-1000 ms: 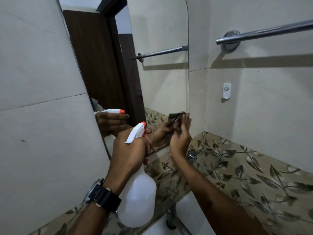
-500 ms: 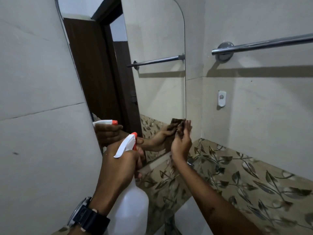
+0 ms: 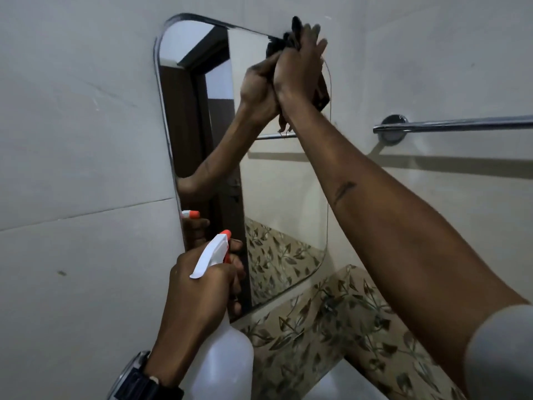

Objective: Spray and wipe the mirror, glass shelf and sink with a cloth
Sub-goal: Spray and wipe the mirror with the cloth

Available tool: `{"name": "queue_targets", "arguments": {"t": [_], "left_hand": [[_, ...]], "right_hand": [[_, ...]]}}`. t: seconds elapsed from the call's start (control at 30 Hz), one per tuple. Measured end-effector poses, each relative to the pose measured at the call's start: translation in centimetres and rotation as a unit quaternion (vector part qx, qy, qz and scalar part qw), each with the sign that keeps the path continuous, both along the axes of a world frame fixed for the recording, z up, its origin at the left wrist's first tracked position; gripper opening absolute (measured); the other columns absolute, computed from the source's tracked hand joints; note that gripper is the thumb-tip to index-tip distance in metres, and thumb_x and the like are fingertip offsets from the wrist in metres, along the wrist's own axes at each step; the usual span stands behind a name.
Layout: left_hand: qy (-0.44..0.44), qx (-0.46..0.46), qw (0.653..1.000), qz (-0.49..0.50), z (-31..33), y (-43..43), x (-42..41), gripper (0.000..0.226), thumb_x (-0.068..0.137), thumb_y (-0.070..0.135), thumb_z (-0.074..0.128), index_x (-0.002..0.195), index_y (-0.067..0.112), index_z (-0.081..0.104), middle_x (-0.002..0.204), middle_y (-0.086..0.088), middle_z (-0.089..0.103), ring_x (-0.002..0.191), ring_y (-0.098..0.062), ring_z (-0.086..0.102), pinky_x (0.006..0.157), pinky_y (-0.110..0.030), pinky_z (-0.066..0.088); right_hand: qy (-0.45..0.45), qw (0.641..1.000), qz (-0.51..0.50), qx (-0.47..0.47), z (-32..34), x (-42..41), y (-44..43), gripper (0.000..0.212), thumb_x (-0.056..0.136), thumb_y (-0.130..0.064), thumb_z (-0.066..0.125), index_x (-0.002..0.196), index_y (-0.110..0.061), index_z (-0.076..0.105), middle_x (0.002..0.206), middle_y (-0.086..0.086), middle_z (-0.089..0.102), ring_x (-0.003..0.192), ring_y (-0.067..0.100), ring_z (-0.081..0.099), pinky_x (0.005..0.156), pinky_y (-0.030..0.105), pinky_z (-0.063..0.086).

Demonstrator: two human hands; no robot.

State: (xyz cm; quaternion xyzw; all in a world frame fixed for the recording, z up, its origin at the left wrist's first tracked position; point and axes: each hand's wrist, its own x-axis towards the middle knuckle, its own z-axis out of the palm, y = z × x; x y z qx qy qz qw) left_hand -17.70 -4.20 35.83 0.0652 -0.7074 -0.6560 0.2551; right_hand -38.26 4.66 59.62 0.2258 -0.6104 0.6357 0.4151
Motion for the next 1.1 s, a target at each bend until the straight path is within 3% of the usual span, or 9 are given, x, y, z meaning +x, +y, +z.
{"name": "queue_targets", "arguments": {"t": [0.07, 0.2, 0.33, 0.43, 0.53, 0.7, 0.8, 1.0, 1.1], "left_hand": [[0.002, 0.012, 1.000, -0.002, 0.2, -0.5, 0.5, 0.038, 0.075, -0.010, 0.055, 0.094, 0.014, 0.078, 0.072, -0.024, 0.066, 0.059, -0.032, 0.060, 0.050, -0.034, 0.049], [0.006, 0.009, 1.000, 0.004, 0.5, -0.4, 1.3, 0.041, 0.075, -0.011, 0.055, 0.098, 0.011, 0.079, 0.073, -0.022, 0.067, 0.061, -0.033, 0.061, 0.054, -0.035, 0.048], [0.029, -0.006, 0.998, 0.046, 0.6, -0.2, 2.5, 0.044, 0.078, -0.018, 0.051, 0.093, 0.012, 0.079, 0.072, -0.020, 0.068, 0.058, -0.029, 0.063, 0.048, -0.031, 0.049], [0.030, 0.007, 0.998, 0.056, 0.8, -0.6, 3.7, 0.039, 0.068, -0.007, 0.054, 0.090, 0.013, 0.079, 0.069, -0.014, 0.067, 0.061, -0.030, 0.062, 0.048, -0.032, 0.049], [0.021, -0.006, 0.995, 0.095, 0.7, -1.5, 4.7, 0.044, 0.070, -0.016, 0.052, 0.088, 0.014, 0.079, 0.065, -0.007, 0.067, 0.059, -0.026, 0.063, 0.049, -0.032, 0.050], [0.033, -0.021, 0.990, 0.133, 0.6, -2.5, 6.4, 0.040, 0.068, -0.006, 0.051, 0.082, 0.020, 0.078, 0.062, -0.004, 0.067, 0.053, -0.023, 0.061, 0.050, -0.035, 0.052], [0.030, -0.015, 0.990, 0.136, 0.4, -2.7, 7.0, 0.044, 0.054, 0.004, 0.051, 0.081, 0.025, 0.079, 0.066, -0.006, 0.070, 0.073, -0.038, 0.070, 0.048, -0.032, 0.053], [0.009, -0.018, 0.991, 0.135, -0.6, -2.0, 6.9, 0.046, 0.049, 0.007, 0.053, 0.079, 0.028, 0.080, 0.069, -0.006, 0.071, 0.085, -0.042, 0.072, 0.052, -0.035, 0.056], [-0.002, -0.013, 0.992, 0.126, -1.2, -1.6, 6.7, 0.047, 0.050, 0.005, 0.053, 0.079, 0.030, 0.080, 0.068, -0.006, 0.070, 0.082, -0.039, 0.072, 0.051, -0.035, 0.055]], "right_hand": [[-0.002, 1.000, 0.010, -0.004, -0.8, 0.8, -1.3, 0.064, 0.097, -0.005, 0.040, 0.159, -0.009, 0.028, 0.171, 0.012, 0.013, 0.158, 0.031, 0.003, 0.129, 0.049, 0.001], [0.130, 0.987, 0.082, 0.051, -3.5, 5.7, -6.1, 0.073, 0.086, -0.005, 0.042, 0.158, -0.006, 0.031, 0.169, 0.014, 0.020, 0.158, 0.031, 0.008, 0.126, 0.031, -0.008], [0.262, 0.946, 0.097, 0.162, -5.4, 9.2, -9.5, 0.071, 0.081, 0.005, 0.048, 0.152, 0.004, 0.039, 0.163, 0.021, 0.031, 0.156, 0.038, 0.014, 0.128, 0.055, 0.007], [0.262, 0.943, 0.091, 0.184, -6.2, 9.0, -9.0, 0.068, 0.083, -0.004, 0.043, 0.150, 0.005, 0.041, 0.162, 0.022, 0.034, 0.155, 0.039, 0.018, 0.128, 0.055, 0.010], [0.278, 0.936, 0.058, 0.208, -10.1, 8.6, -8.1, 0.062, 0.089, -0.006, 0.045, 0.150, 0.005, 0.041, 0.161, 0.023, 0.036, 0.155, 0.040, 0.020, 0.127, 0.056, 0.012], [0.247, 0.917, 0.068, 0.307, -26.3, 8.8, -5.4, 0.071, 0.084, 0.004, 0.050, 0.153, 0.004, 0.036, 0.166, 0.018, 0.024, 0.158, 0.035, 0.009, 0.128, 0.054, 0.008], [0.217, 0.913, 0.066, 0.341, -33.5, 8.9, -4.5, 0.079, 0.079, 0.010, 0.055, 0.154, 0.002, 0.034, 0.167, 0.012, 0.020, 0.159, 0.033, 0.006, 0.127, 0.058, 0.011], [0.232, 0.896, 0.061, 0.374, -33.4, 8.3, -3.8, 0.078, 0.080, 0.009, 0.056, 0.154, 0.001, 0.035, 0.166, 0.018, 0.024, 0.158, 0.036, 0.011, 0.128, 0.053, 0.009], [0.233, 0.893, 0.058, 0.381, -34.1, 7.3, -2.8, 0.074, 0.084, 0.007, 0.055, 0.155, 0.001, 0.034, 0.166, 0.017, 0.024, 0.157, 0.037, 0.013, 0.128, 0.053, 0.011]]}}
